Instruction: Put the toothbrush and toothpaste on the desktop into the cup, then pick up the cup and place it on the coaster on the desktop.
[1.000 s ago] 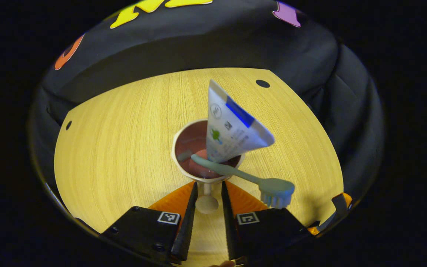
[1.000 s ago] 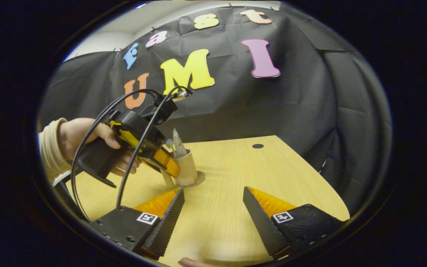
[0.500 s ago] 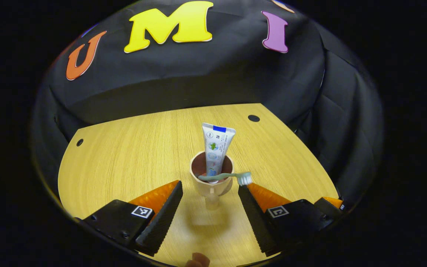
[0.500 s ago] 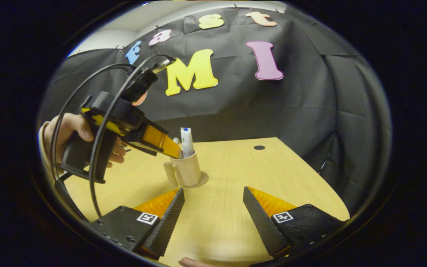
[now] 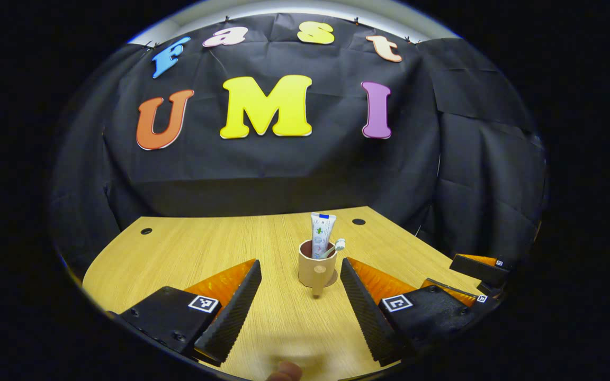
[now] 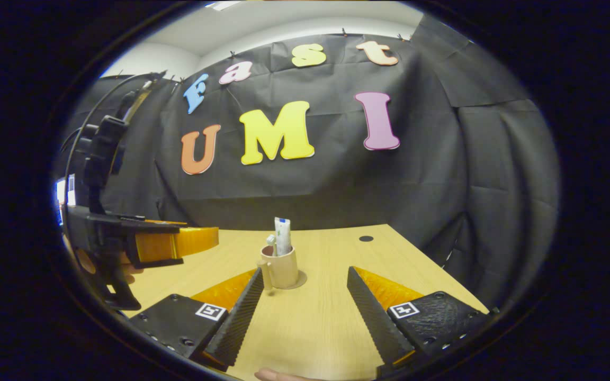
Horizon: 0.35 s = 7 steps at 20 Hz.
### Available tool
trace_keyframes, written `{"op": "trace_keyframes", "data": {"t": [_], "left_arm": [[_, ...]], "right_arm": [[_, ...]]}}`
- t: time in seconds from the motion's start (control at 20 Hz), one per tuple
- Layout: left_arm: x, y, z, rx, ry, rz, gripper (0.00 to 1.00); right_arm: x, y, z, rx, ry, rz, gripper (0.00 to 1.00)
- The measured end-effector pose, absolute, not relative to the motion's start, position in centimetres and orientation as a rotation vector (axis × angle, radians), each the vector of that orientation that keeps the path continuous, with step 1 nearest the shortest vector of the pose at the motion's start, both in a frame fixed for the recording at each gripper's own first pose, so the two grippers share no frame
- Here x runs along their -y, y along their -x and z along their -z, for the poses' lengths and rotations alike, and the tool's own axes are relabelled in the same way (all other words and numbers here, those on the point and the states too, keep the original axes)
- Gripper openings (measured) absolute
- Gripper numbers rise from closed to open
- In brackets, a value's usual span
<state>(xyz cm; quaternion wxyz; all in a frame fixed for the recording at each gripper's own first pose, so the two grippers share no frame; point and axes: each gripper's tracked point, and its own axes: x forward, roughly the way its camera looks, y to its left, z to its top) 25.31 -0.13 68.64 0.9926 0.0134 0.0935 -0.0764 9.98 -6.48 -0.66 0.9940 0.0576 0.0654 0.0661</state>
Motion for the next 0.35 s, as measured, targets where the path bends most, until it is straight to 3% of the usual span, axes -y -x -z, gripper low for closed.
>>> {"op": "trace_keyframes", "data": {"t": [0.25, 0.3, 0.35], "left_arm": [[-2.2, -19.8, -70.0, -0.067, -0.018, 0.121, 0.95], [-1.9, -18.8, -70.2, -0.054, -0.007, 0.140, 0.95], [-2.0, -17.5, -70.6, -0.024, -0.002, 0.145, 0.96]], "right_arm": [[4.4, -5.9, -0.5, -0.093, -0.089, -0.099, 0.93], [3.8, -5.0, -0.9, -0.085, -0.099, -0.099, 0.99], [3.2, -4.1, -1.3, -0.074, -0.106, -0.101, 0.96]]}}
